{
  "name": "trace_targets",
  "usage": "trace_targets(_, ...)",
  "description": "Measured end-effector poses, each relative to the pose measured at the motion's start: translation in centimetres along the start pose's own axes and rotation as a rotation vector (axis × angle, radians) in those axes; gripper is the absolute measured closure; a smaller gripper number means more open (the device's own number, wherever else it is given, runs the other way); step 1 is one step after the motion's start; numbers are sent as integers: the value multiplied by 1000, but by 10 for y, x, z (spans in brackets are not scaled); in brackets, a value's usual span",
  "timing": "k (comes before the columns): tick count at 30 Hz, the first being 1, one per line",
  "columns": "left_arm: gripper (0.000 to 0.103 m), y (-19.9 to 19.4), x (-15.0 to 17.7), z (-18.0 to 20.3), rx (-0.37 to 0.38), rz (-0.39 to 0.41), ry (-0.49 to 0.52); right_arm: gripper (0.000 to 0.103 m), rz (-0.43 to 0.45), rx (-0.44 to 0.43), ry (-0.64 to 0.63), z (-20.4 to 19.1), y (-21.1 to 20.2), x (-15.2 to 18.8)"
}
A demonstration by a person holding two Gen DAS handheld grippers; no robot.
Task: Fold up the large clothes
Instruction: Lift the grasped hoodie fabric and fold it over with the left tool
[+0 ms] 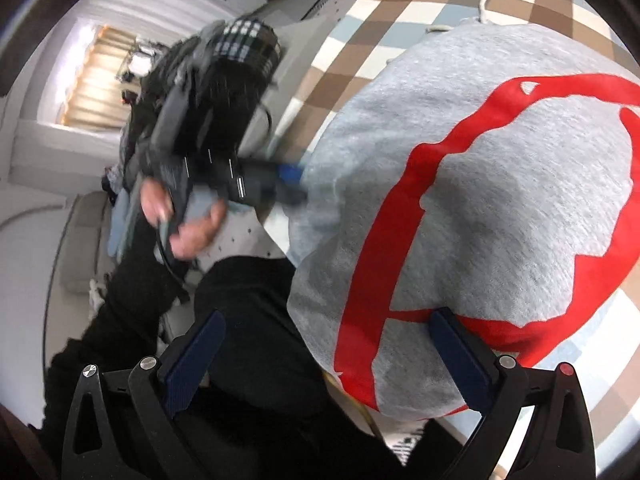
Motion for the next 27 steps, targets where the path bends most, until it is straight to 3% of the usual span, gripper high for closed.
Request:
trace_targets(3,20,15,3,-1,-88,19,43,0,30,-49,28,7,-6,-3)
trace_targets(4,28,16,2,-1,-102,31,58,0,39,-65,37,9,-7,-2)
trace_targets(5,66,15,0,-4,-131,26,52,0,46,-76,42,10,-9,-1)
trace_targets(6,96,12,-3,-10,-145,17,36,0,50,-83,46,11,-9,-2)
trace_targets(8,96,-1,-5,-12,-103,8,20,0,57,-97,52,10,-12,-4)
trace_targets(12,98,-37,-8,13,-150,35,99,0,29,-78,40,6,-8,-6)
trace_targets(17,99,-74,-20,53,-287,52,230,0,-42,-18,21,-3,6,-19)
trace_targets(20,98,-58,-18,35,-373,7,248,0,-96,57,6,-9,17,-27)
trace_targets(22,98,-36,-6,-2,-361,-80,181,0,-120,83,2,-11,22,-28)
trace_targets(24,93,-16,3,-33,-316,-113,112,0,-144,99,-8,-14,24,-28)
trace_targets(27,87,-12,12,-42,-231,-71,85,0,-155,109,-12,-15,25,-28)
Point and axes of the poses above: each gripper's, at about its wrist camera, not at the fingertips, and y roughly the way its jaws point, z to its right, x to its underside, the point moved 7 cm from there along y, roughly the way its jaws point, and after that the axes turned 11 degrees about -z, right-handed, at the moved point
